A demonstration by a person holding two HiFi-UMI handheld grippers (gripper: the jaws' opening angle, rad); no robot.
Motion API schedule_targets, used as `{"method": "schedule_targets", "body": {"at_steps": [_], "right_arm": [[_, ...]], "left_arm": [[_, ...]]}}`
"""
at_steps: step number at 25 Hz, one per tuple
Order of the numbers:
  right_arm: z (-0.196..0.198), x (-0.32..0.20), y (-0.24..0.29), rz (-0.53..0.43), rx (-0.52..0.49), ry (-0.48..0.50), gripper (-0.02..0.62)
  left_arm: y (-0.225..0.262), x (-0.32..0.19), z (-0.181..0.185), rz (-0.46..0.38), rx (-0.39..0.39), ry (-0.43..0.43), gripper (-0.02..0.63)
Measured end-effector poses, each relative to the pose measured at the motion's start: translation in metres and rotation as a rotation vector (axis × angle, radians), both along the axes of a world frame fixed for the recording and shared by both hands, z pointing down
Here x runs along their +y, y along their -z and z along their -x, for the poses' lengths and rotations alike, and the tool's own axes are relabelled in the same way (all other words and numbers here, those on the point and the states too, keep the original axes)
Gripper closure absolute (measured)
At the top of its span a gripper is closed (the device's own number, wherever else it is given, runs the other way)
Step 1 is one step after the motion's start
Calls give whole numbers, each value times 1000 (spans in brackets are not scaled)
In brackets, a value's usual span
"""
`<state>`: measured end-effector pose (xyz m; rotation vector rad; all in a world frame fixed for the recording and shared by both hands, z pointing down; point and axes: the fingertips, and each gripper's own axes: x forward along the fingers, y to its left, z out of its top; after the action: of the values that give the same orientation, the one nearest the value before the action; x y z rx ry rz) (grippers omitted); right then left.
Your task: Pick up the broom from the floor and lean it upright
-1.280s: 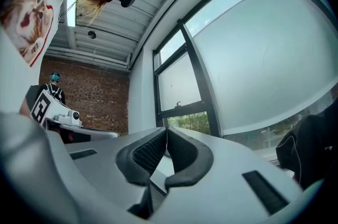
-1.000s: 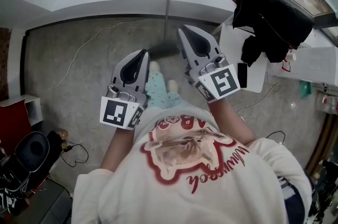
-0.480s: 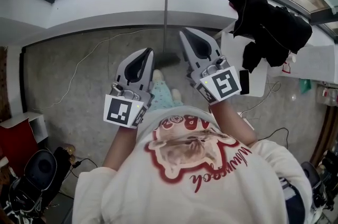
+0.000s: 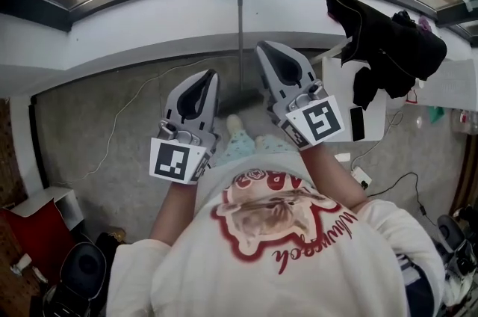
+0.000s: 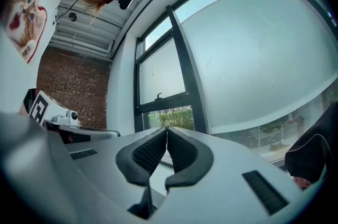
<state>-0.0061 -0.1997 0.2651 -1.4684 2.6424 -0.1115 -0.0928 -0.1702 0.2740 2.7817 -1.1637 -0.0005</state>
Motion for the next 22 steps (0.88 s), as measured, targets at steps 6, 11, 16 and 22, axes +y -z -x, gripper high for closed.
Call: {"method": "schedule_targets", "body": {"at_steps": [6, 11, 16, 22], "right_arm": [[3, -22, -12, 33, 21, -20, 571], [-2, -37, -36, 69, 3, -5, 571], [-9, -61, -83, 135, 60, -17, 571], [-14, -102, -155, 251, 79, 24, 521]], "left_arm": [[-15, -33, 2, 24, 15, -8, 584], [-30, -48, -2, 51, 26, 19, 584], [-57, -63, -3, 77, 19, 51, 584], [-91, -76, -8, 100, 6, 77, 584]]}}
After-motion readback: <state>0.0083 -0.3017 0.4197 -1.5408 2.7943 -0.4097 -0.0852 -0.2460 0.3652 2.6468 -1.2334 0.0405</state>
